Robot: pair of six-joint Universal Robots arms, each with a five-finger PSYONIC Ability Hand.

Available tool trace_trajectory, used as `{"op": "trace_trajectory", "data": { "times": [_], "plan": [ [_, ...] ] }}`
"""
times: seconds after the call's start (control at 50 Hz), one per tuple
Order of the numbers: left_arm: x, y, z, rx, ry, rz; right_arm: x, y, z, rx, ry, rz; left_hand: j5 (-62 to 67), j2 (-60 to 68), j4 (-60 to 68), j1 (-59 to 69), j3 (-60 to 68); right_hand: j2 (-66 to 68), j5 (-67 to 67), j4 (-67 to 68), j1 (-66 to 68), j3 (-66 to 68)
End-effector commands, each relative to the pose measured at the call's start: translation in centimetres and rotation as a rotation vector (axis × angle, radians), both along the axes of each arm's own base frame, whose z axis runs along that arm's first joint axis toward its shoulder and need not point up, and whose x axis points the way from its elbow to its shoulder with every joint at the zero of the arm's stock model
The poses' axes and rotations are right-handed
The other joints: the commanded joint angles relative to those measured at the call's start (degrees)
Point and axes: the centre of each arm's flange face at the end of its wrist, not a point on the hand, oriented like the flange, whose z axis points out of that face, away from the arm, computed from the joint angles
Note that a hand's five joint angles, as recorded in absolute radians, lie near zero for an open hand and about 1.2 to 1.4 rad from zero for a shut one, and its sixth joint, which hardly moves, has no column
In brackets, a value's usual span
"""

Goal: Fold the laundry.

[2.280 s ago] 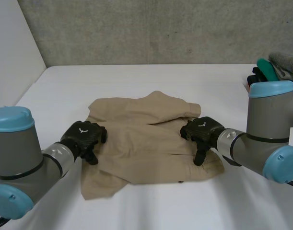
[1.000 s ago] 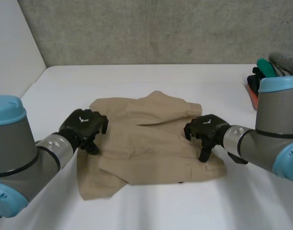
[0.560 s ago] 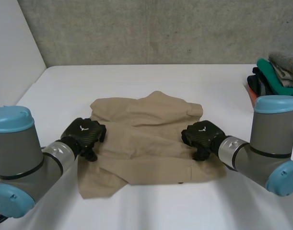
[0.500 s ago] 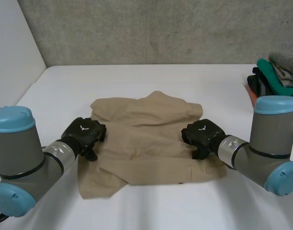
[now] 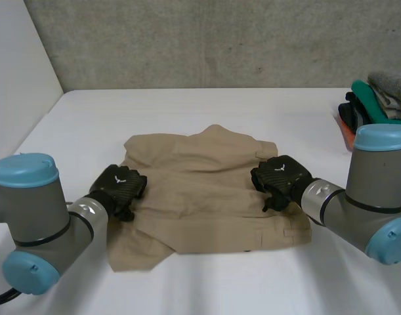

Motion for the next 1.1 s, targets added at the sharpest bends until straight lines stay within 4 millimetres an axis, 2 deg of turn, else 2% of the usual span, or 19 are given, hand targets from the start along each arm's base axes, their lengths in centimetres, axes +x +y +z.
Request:
{"op": "trace_trajectory", "data": {
  "times": [0.02, 0.04, 0.2, 0.28, 0.3, 0.34, 0.36, 0.4, 0.42, 0.5, 0.56, 0.62, 0.64, 0.7, 0.74, 0.88, 0.94, 1.02, 1.1],
  "plan": [
    [-0.2, -0.7, 0.2, -0.037, 0.002, -0.001, -0.1, 0.1, -0.1, 0.006, 0.002, -0.003, 29.3, 29.1, 29.2, 28.7, 29.1, 12.6, 13.0, 12.0, 25.2, 12.1],
    [-0.2, -0.8, 0.3, -0.046, 0.004, -0.002, -0.1, 0.1, -0.1, 0.007, 0.002, -0.003, 39.0, 38.8, 38.9, 38.3, 38.8, 12.6, 13.0, 12.0, 25.2, 12.1],
    [-0.6, -1.8, 0.4, -0.068, 0.004, 0.006, -0.2, 0.6, 0.5, 0.036, 0.015, 0.001, 39.1, 38.9, 39.0, 38.4, 38.9, 12.6, 13.0, 12.0, 25.2, 12.1],
    [-0.7, -1.9, 2.5, -0.115, 0.024, 0.005, -0.3, 0.9, 3.5, 0.024, 0.018, 0.001, 39.1, 38.9, 39.0, 38.4, 38.9, 12.6, 13.0, 12.0, 25.2, 12.1],
    [-0.7, -1.5, 4.8, -0.158, 0.043, 0.001, -0.4, 0.9, 5.3, -0.002, 0.009, 0.000, 39.1, 38.9, 39.0, 38.4, 38.9, 12.6, 13.0, 12.0, 25.2, 12.1],
    [-0.7, -0.7, 7.4, -0.201, 0.067, -0.004, -0.5, 0.8, 7.3, -0.044, -0.006, -0.005, 39.1, 38.9, 39.0, 38.4, 38.9, 12.6, 13.0, 12.0, 25.2, 12.1],
    [-0.6, 0.0, 9.7, -0.243, 0.088, -0.008, -0.5, 0.8, 9.4, -0.089, -0.032, -0.008, 39.1, 38.9, 39.0, 38.4, 38.9, 12.6, 13.0, 12.0, 25.2, 12.1],
    [-0.6, 0.8, 12.0, -0.288, 0.113, -0.014, -0.5, 0.8, 11.7, -0.156, -0.061, -0.012, 39.1, 38.9, 39.0, 38.4, 38.9, 12.6, 13.0, 12.0, 25.2, 12.1],
    [-0.5, 1.5, 14.3, -0.333, 0.152, -0.016, -0.6, 0.9, 13.8, -0.214, -0.088, -0.017, 39.1, 38.9, 39.0, 38.4, 38.9, 12.6, 13.0, 12.0, 25.2, 12.1],
    [-0.1, 3.4, 19.0, -0.425, 0.275, -0.020, -0.8, 1.4, 18.0, -0.312, -0.164, -0.027, 39.1, 38.9, 39.0, 38.4, 38.9, 12.6, 13.0, 12.0, 25.2, 12.1],
    [0.1, 4.0, 20.2, -0.430, 0.333, -0.016, -0.9, 1.8, 19.3, -0.325, -0.204, -0.045, 39.1, 38.9, 39.0, 38.4, 38.9, 12.6, 13.0, 12.0, 25.2, 12.1],
    [0.1, 4.0, 19.6, -0.405, 0.338, -0.013, -0.9, 1.8, 18.3, -0.272, -0.200, -0.048, 39.1, 38.9, 39.0, 38.4, 38.9, 12.6, 13.0, 12.0, 25.2, 12.1],
    [0.1, 4.1, 19.2, -0.387, 0.332, -0.014, -0.8, 1.6, 17.0, -0.223, -0.188, -0.054, 39.1, 38.9, 39.0, 38.4, 38.9, 5.7, 6.1, 5.0, 18.3, 5.2],
    [-0.1, 4.2, 18.5, -0.353, 0.326, -0.015, -1.0, 1.7, 13.9, -0.098, -0.144, -0.078, 39.1, 38.9, 39.0, 38.4, 38.9, -30.2, -29.9, -30.9, -17.7, -30.8],
    [-0.2, 4.2, 18.3, -0.340, 0.325, -0.017, -1.3, 2.1, 12.4, -0.025, -0.121, -0.106, 39.1, 38.9, 39.0, 38.4, 38.9, -36.7, -36.4, -37.4, -24.2, -37.2],
    [-0.6, 4.9, 18.7, -0.335, 0.328, -0.036, -2.4, 4.7, 6.6, 0.214, -0.148, -0.233, 39.1, 38.9, 39.0, 38.4, 38.9, -45.5, -45.1, -46.2, -32.9, -46.0],
    [-0.8, 5.1, 18.8, -0.339, 0.329, -0.043, -2.8, 6.0, 5.2, 0.257, -0.199, -0.266, 39.1, 38.9, 39.0, 38.4, 38.9, -45.3, -45.0, -46.0, -32.8, -45.9],
    [-0.9, 5.1, 18.8, -0.337, 0.329, -0.042, -3.2, 8.0, 4.8, 0.300, -0.281, -0.293, 39.1, 38.9, 39.0, 38.4, 38.9, -46.5, -46.2, -47.2, -33.9, -47.0],
    [-1.0, 4.9, 18.7, -0.337, 0.329, -0.044, -2.3, 9.2, 3.8, 0.310, -0.325, -0.271, 39.1, 38.9, 39.0, 38.4, 38.9, -48.4, -48.0, -49.0, -35.8, -48.9]
  ]
}}
